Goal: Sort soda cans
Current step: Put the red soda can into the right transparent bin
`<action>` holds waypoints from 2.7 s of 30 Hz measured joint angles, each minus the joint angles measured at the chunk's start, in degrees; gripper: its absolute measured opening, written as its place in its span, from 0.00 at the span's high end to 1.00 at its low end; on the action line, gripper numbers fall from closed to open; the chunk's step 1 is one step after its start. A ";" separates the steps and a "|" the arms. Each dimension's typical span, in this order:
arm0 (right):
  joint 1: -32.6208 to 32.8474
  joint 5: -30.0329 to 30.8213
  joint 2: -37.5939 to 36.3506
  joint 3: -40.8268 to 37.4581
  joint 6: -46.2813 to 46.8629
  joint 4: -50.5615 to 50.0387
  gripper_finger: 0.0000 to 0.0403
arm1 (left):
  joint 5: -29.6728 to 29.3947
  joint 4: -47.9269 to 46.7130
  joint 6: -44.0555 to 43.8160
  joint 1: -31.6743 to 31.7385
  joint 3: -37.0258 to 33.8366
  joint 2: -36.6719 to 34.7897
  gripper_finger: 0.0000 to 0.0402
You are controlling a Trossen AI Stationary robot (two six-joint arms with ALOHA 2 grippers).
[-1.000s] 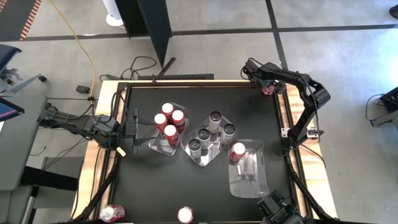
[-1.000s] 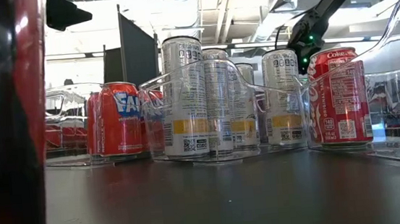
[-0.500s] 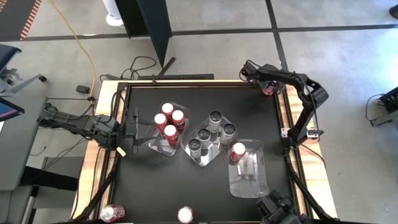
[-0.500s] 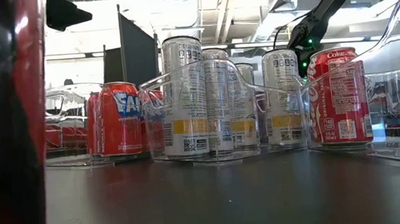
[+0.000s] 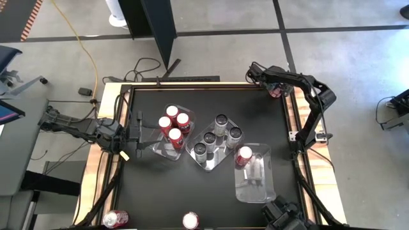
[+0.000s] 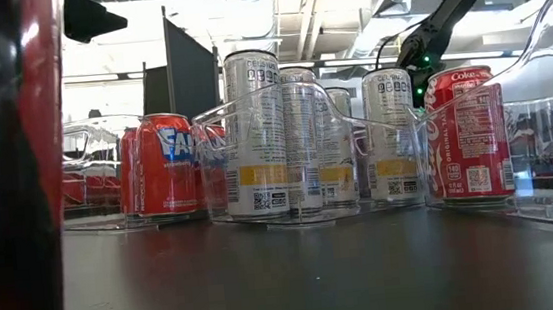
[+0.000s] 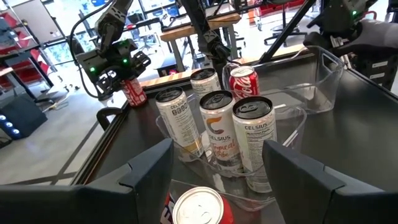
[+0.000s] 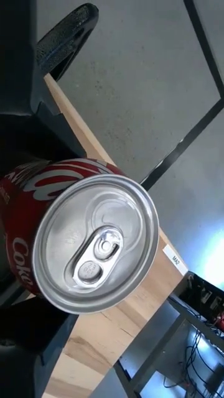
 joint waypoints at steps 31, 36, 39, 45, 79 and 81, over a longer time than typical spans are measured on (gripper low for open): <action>4.32 -0.69 -1.90 -0.31 3.73 -7.70 0.28 | -0.01 0.04 -0.01 0.01 0.00 0.01 0.40; 5.40 -0.52 -1.97 -0.31 4.70 -8.83 0.28 | -0.01 0.04 -0.01 -0.01 0.02 0.01 0.40; 6.32 -0.04 -1.97 -0.34 4.85 -9.52 0.28 | -0.01 0.03 -0.01 0.01 0.00 0.01 0.40; 8.25 0.04 -1.83 0.78 6.84 -14.18 0.28 | 0.01 0.03 -0.01 -0.01 0.00 -0.01 0.40; 22.34 2.50 -13.70 2.16 18.20 -26.20 0.30 | 0.00 -0.03 -0.16 0.01 0.00 0.03 0.40; 24.42 2.76 -15.66 2.16 19.61 -28.46 0.30 | 0.00 -0.04 -0.16 0.00 0.00 0.03 0.40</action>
